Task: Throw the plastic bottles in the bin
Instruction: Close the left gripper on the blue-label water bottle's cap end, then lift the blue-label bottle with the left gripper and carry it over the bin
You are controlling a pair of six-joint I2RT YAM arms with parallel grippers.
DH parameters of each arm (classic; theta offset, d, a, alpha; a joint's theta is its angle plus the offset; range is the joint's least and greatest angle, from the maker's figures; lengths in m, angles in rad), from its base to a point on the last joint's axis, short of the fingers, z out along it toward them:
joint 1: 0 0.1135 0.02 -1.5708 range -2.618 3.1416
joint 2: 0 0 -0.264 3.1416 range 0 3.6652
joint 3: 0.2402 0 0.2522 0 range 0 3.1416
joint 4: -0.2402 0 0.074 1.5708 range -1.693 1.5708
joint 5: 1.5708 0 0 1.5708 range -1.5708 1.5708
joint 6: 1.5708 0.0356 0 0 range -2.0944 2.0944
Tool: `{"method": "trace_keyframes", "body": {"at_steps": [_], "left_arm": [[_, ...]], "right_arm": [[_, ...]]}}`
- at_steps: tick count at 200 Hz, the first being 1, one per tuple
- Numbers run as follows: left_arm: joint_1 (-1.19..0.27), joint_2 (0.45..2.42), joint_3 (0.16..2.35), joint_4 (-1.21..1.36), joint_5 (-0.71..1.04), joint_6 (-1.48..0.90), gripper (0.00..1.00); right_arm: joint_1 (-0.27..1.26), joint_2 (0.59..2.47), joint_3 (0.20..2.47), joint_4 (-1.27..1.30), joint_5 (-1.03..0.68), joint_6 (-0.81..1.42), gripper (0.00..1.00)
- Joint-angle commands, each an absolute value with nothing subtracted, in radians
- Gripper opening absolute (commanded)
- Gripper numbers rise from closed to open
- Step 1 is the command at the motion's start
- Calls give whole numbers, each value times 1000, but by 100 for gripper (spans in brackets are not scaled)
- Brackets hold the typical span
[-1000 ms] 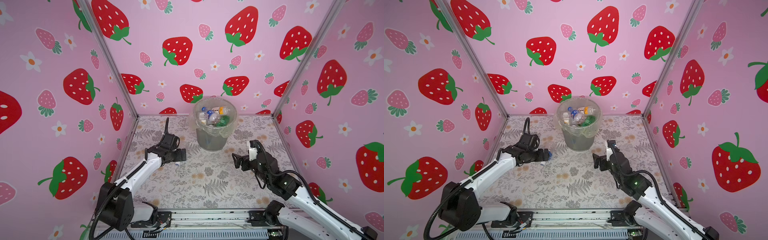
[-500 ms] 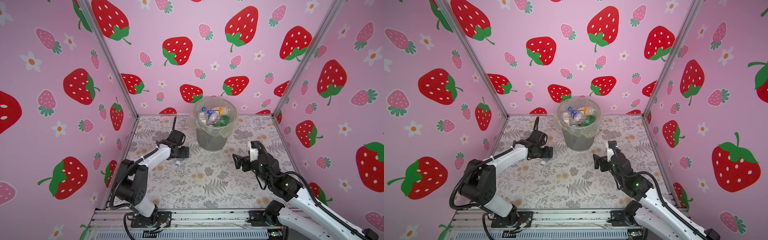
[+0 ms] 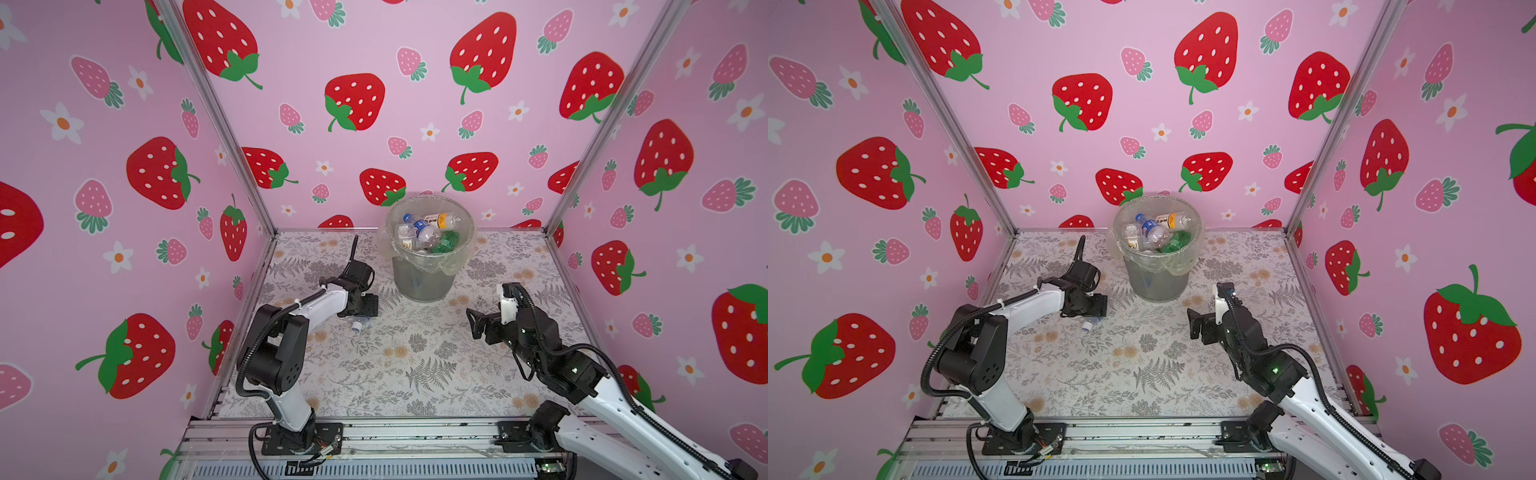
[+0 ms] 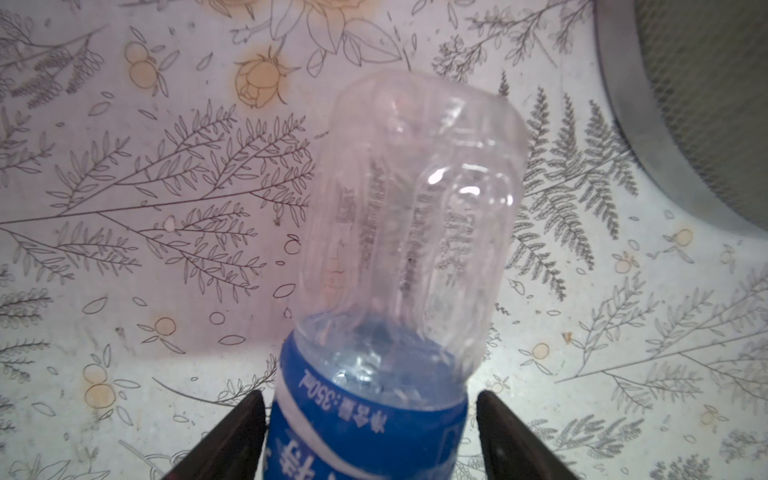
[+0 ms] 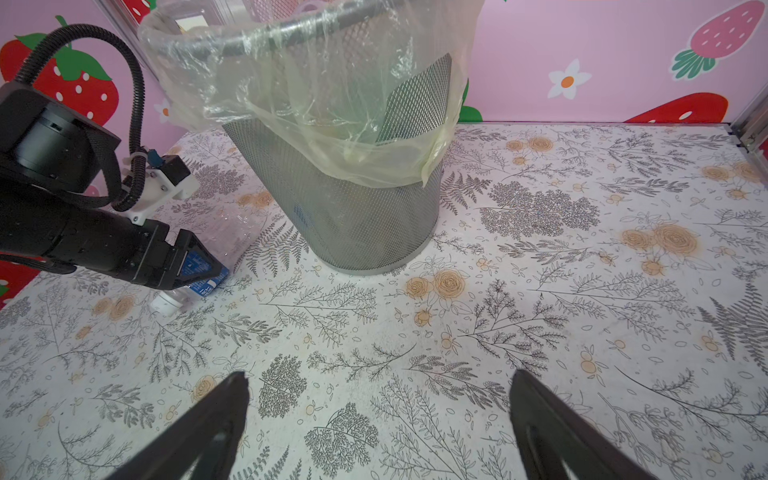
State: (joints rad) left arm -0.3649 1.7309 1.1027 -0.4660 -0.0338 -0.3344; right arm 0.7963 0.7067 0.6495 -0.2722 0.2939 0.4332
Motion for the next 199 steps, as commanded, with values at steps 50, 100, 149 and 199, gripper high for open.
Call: {"method": "trace_keyframes", "body": {"at_steps": [50,100,149,199], "left_arm": [[-369,1753,1120,-448,-43,-318,67],[-369,1744,1120,-449,-35,-326,58],[-367,1701,1123,-461,-17,-389,50],[-367,1607,1115,-482,26,-417,50]], "right_arm": [[794,703,651,-282,312,439,99],[793,693,645,-284,321,442,99],[794,698,640,-287,325,443,99],[793,704,613,-265,330,444,99]]}}
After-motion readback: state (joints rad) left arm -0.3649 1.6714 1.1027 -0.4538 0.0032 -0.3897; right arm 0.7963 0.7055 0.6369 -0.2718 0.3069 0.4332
